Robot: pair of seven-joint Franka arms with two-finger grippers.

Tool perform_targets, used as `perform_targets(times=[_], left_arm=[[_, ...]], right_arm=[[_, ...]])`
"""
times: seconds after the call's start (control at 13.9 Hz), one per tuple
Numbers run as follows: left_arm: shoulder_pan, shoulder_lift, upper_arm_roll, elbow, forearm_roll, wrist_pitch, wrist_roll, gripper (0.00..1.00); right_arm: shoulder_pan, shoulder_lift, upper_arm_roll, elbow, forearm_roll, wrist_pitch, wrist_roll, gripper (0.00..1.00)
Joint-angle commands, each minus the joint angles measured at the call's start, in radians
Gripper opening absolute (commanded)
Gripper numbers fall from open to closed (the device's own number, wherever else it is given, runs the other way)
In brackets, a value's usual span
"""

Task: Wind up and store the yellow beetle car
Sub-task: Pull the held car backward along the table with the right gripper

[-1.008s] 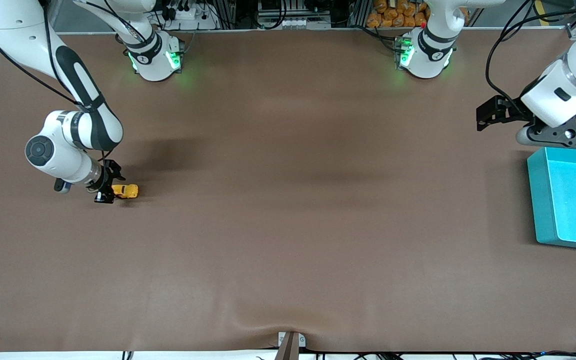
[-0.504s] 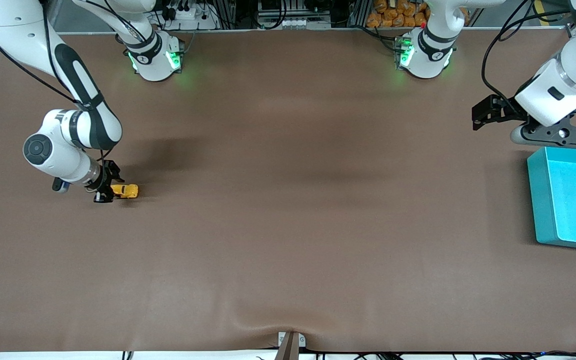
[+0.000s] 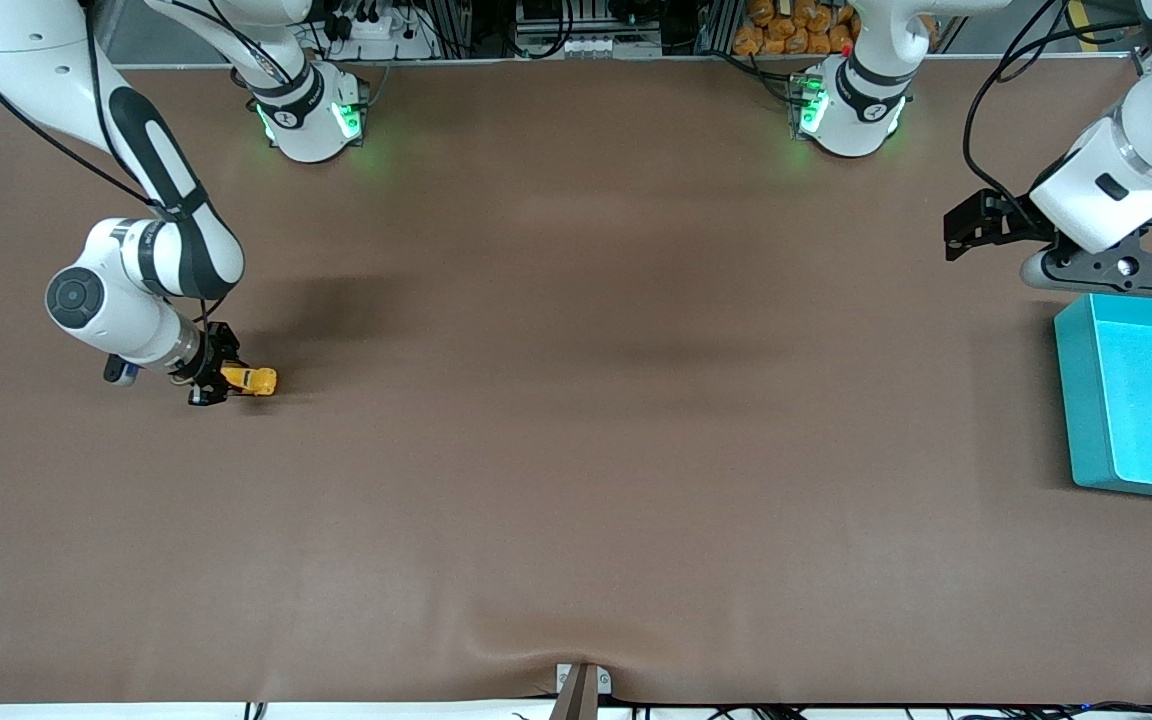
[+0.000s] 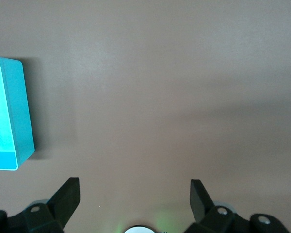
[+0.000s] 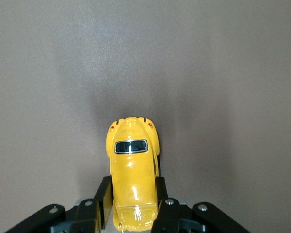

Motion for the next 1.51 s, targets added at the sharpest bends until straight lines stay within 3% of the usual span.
perform_targets(times=[0.0,0.5,1.44], left_arm=[[0.000,0.004,-0.003,0.011,-0.005,-0.009,-0.015,1.00],[0.000,0.004,-0.003,0.011,-0.005,-0.009,-0.017,1.00],[0.000,0.004,-0.003,0.011,-0.005,-0.009,-0.017,1.00]], right_arm=[[-0.008,0.009,0.004,-0.018,-0.018,0.016,0.022,0.07],[-0.010,0.039,-0.007,-0.015,-0.025,0.050,0.019,0.07],[-0.050,0.072,-0.041,-0.001,-0.147,0.047,0.009,0.07]])
